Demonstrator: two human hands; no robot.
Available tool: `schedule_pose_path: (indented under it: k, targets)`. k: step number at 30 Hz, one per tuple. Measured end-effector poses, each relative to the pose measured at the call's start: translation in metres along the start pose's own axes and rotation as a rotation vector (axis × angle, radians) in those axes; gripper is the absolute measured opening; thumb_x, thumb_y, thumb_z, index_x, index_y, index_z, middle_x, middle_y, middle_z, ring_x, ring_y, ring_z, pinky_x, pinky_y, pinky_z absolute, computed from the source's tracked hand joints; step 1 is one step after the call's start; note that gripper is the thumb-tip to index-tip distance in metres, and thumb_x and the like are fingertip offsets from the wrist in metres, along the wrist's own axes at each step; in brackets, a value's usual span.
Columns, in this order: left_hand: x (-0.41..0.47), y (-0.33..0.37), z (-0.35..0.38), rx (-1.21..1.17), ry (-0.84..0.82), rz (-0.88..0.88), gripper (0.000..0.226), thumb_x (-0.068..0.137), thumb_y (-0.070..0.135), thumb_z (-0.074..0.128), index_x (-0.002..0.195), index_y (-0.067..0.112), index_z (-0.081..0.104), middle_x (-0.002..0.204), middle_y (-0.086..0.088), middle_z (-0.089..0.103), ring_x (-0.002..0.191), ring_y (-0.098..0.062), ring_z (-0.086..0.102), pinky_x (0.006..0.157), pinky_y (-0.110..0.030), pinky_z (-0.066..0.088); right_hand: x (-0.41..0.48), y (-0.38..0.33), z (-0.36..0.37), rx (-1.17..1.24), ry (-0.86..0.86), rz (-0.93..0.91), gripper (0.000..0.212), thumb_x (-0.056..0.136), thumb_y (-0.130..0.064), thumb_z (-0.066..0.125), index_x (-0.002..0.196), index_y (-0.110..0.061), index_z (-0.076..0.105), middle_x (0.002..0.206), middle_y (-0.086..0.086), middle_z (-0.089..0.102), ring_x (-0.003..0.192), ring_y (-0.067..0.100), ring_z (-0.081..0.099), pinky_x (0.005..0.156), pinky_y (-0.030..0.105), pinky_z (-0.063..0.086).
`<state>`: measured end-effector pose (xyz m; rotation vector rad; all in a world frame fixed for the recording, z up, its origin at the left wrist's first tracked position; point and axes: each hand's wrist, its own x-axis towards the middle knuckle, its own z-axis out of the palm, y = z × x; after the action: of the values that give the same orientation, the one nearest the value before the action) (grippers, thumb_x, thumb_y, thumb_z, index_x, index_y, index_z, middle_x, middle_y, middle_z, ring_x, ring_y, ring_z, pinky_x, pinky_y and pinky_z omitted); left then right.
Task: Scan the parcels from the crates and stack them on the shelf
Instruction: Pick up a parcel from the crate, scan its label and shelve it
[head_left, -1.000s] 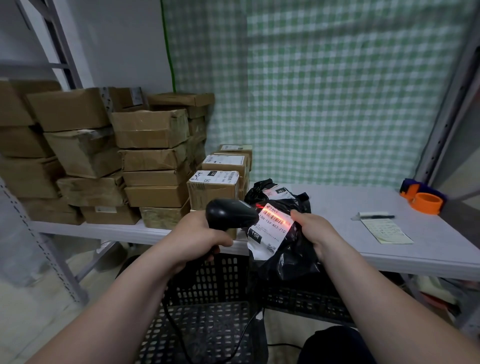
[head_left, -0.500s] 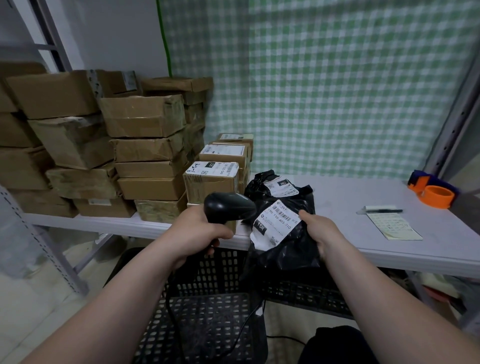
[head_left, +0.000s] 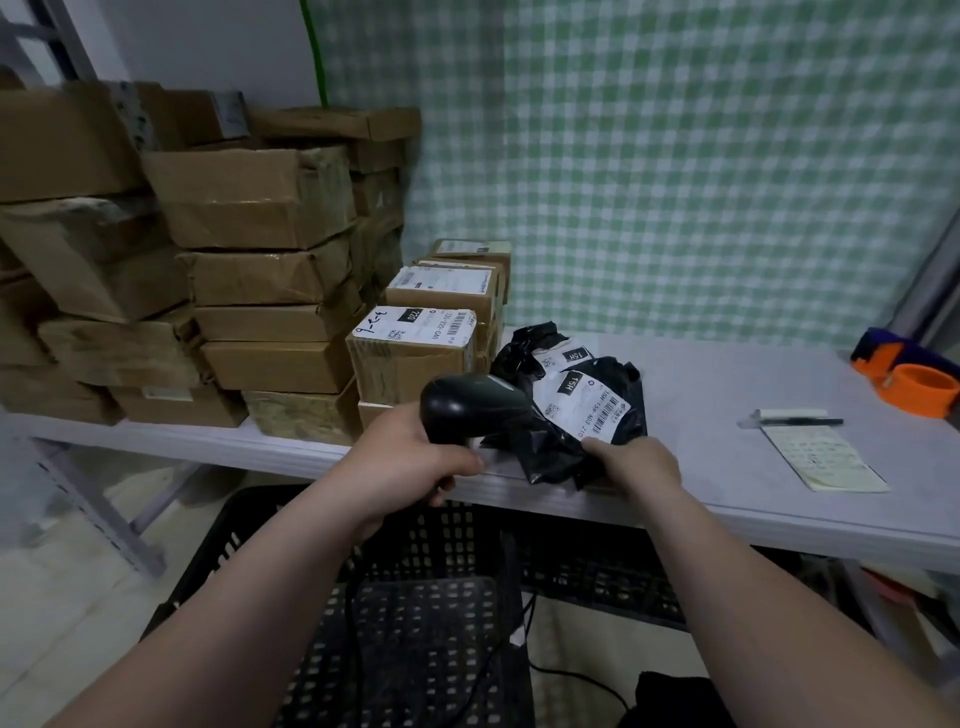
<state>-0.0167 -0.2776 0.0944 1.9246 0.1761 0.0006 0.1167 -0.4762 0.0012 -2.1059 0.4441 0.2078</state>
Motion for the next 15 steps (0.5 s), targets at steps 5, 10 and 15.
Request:
schedule_pose_path:
  k: [5, 10, 15]
  targets:
    - [0.010, -0.004, 0.001, 0.006, -0.010, -0.002, 0.014, 0.079, 0.003, 0.072, 0.091, 0.008, 0.066, 0.054, 0.009, 0.060, 0.059, -0.014, 0.057, 0.053, -0.028, 0.048, 0.002, 0.001, 0.000, -0.598, 0.516, -0.443, 0.054, 0.069, -0.057, 0.075, 0.098, -0.012, 0.065, 0.101, 0.011, 0.064, 0.100, 0.033, 0.055, 0.076, 0.037, 0.041]
    - [0.021, -0.009, 0.004, -0.019, -0.022, -0.011, 0.017, 0.079, 0.001, 0.070, 0.096, 0.003, 0.067, 0.056, 0.007, 0.060, 0.057, -0.014, 0.055, 0.052, -0.027, 0.047, 0.021, 0.006, 0.017, -0.740, 0.240, -0.850, 0.057, 0.084, -0.045, 0.066, 0.137, -0.033, 0.049, 0.153, 0.012, 0.030, 0.141, 0.037, 0.021, 0.110, 0.053, 0.024]
    - [0.033, -0.016, 0.003, -0.015, -0.027, -0.006, 0.016, 0.079, 0.002, 0.071, 0.094, 0.005, 0.067, 0.054, 0.008, 0.060, 0.053, -0.010, 0.056, 0.051, -0.025, 0.048, 0.040, 0.000, 0.036, -0.905, 0.103, -0.765, 0.053, 0.098, -0.049, 0.041, 0.147, -0.045, 0.024, 0.161, 0.005, -0.012, 0.146, 0.040, -0.013, 0.112, 0.064, 0.005]
